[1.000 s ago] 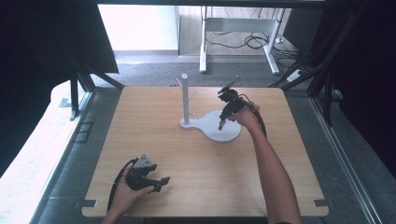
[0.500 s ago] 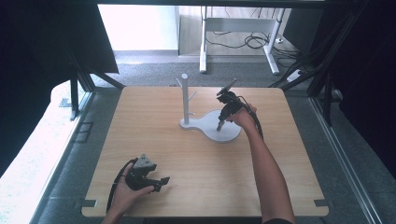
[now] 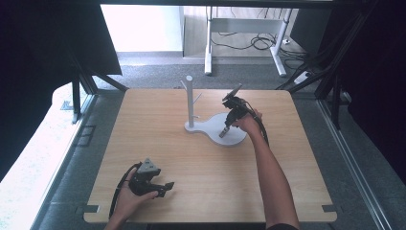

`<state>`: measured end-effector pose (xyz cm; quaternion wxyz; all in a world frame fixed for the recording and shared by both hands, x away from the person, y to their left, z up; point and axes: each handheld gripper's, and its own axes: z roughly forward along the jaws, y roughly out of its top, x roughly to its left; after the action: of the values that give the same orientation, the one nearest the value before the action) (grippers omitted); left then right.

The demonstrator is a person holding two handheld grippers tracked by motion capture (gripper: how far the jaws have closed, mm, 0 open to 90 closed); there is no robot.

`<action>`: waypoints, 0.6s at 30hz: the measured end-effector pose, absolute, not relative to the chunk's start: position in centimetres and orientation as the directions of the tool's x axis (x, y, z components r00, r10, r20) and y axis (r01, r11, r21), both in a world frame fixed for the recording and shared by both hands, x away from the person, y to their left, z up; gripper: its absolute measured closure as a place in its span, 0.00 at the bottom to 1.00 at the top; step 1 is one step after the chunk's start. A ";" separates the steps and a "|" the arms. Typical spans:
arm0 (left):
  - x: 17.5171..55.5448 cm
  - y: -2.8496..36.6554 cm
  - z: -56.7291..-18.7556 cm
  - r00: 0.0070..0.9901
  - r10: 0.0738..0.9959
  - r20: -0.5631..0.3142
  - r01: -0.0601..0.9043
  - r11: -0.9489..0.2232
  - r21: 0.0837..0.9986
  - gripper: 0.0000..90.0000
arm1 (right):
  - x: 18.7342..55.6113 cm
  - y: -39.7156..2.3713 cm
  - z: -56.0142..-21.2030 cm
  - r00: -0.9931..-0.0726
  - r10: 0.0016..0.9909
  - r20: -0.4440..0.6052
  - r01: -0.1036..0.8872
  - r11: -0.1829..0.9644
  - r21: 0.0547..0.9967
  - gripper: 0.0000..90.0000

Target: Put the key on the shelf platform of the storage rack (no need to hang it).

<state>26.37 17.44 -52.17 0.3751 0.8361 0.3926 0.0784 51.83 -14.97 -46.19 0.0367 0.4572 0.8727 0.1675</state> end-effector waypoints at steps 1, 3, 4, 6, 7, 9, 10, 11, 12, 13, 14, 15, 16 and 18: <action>26.4 17.4 -52.2 0.679 0.716 -0.163 0.598 -0.411 0.688 0.25 | 51.9 -15.0 -46.3 -0.578 0.811 0.091 0.787 0.524 0.326 0.99; 26.4 17.4 -52.2 0.680 0.715 -0.162 0.598 -0.413 0.687 0.25 | 51.9 -15.1 -46.5 -0.577 0.812 0.091 0.787 0.522 0.328 0.98; 26.4 17.4 -52.2 0.680 0.714 -0.164 0.599 -0.413 0.686 0.25 | 52.0 -15.0 -46.6 -0.575 0.813 0.093 0.788 0.520 0.329 0.98; 26.4 17.4 -52.3 0.681 0.714 -0.161 0.598 -0.416 0.685 0.25 | 52.0 -15.0 -46.9 -0.578 0.811 0.091 0.786 0.523 0.328 0.98; 26.4 17.4 -52.3 0.682 0.714 -0.159 0.597 -0.417 0.685 0.25 | 51.9 -15.0 -47.0 -0.579 0.811 0.084 0.783 0.525 0.332 0.98; 26.4 17.4 -52.3 0.681 0.715 -0.160 0.599 -0.417 0.684 0.25 | 51.9 -14.9 -47.1 -0.582 0.810 0.075 0.780 0.529 0.335 0.96; 26.4 17.4 -52.3 0.682 0.713 -0.160 0.597 -0.418 0.685 0.25 | 51.9 -14.9 -47.0 -0.585 0.808 0.069 0.776 0.533 0.338 0.91; 26.4 17.4 -52.3 0.682 0.714 -0.160 0.598 -0.417 0.685 0.25 | 51.8 -14.9 -46.9 -0.584 0.810 0.049 0.770 0.533 0.351 0.84; 26.4 17.4 -52.3 0.681 0.715 -0.159 0.597 -0.417 0.685 0.25 | 51.8 -14.9 -46.8 -0.582 0.812 0.040 0.768 0.532 0.356 0.82; 26.4 17.4 -52.3 0.681 0.715 -0.159 0.598 -0.416 0.685 0.25 | 51.7 -15.0 -46.6 -0.581 0.813 0.037 0.766 0.530 0.363 0.80; 26.4 17.4 -52.3 0.680 0.716 -0.160 0.599 -0.415 0.685 0.25 | 51.7 -15.0 -46.4 -0.576 0.817 0.036 0.766 0.524 0.372 0.78; 26.4 17.4 -52.3 0.680 0.715 -0.159 0.597 -0.416 0.686 0.25 | 51.6 -15.1 -46.1 -0.577 0.816 0.039 0.762 0.521 0.384 0.74; 26.4 17.3 -52.3 0.681 0.715 -0.159 0.597 -0.416 0.685 0.25 | 51.4 -15.2 -45.9 -0.578 0.815 0.041 0.760 0.519 0.390 0.72; 26.4 17.3 -52.3 0.682 0.714 -0.159 0.597 -0.417 0.685 0.25 | 51.1 -15.4 -45.4 -0.585 0.810 0.044 0.748 0.518 0.415 0.69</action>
<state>26.40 17.27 -52.32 0.3719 0.8381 0.3912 0.0787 51.10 -15.39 -45.45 0.0774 0.4487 0.8678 0.1988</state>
